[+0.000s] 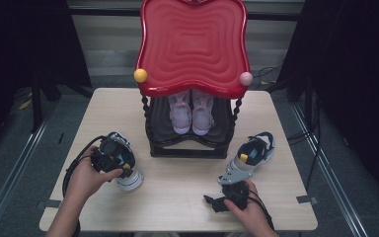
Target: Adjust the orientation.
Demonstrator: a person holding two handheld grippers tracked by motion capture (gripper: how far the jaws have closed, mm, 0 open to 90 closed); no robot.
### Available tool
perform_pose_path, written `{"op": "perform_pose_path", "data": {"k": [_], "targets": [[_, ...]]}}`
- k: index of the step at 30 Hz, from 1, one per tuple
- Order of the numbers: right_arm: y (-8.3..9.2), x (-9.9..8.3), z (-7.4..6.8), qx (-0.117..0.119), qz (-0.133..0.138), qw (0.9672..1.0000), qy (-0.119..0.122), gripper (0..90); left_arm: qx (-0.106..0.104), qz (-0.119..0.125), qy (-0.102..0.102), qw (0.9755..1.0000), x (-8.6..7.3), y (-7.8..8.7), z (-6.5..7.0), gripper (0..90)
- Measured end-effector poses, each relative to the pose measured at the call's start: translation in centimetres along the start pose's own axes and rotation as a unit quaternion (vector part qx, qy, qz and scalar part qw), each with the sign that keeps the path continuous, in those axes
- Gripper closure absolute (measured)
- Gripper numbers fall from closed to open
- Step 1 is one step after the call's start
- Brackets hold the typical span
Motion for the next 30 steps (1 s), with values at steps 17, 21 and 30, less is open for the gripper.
{"op": "perform_pose_path", "data": {"k": [17, 21, 30], "targets": [[0.0, 0.0, 0.0, 0.000, 0.001, 1.0000, 0.001, 13.2, -0.025, -0.081, -0.041, 0.9956, 0.3, -0.9, 0.6, 46.7], [0.0, 0.0, 0.0, -0.001, 0.001, 1.0000, 0.001, 13.2, -0.025, -0.092, -0.047, 0.9944, 0.3, -1.1, 0.7, 48.6], [0.0, 0.0, 0.0, 0.000, 0.000, 1.0000, 0.000, 13.2, -0.033, -0.120, -0.070, 0.9897, 0.4, -1.4, 0.8, 51.5]]}}
Point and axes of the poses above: each handheld gripper's, and its own axes: y roughly backward along the jaws, x roughly out of its top, z roughly to its right, the point moved 8 cm from there along -y, roughly forward along the jaws, and after that the axes turned 14 degrees about z, right-handed, at the moved point
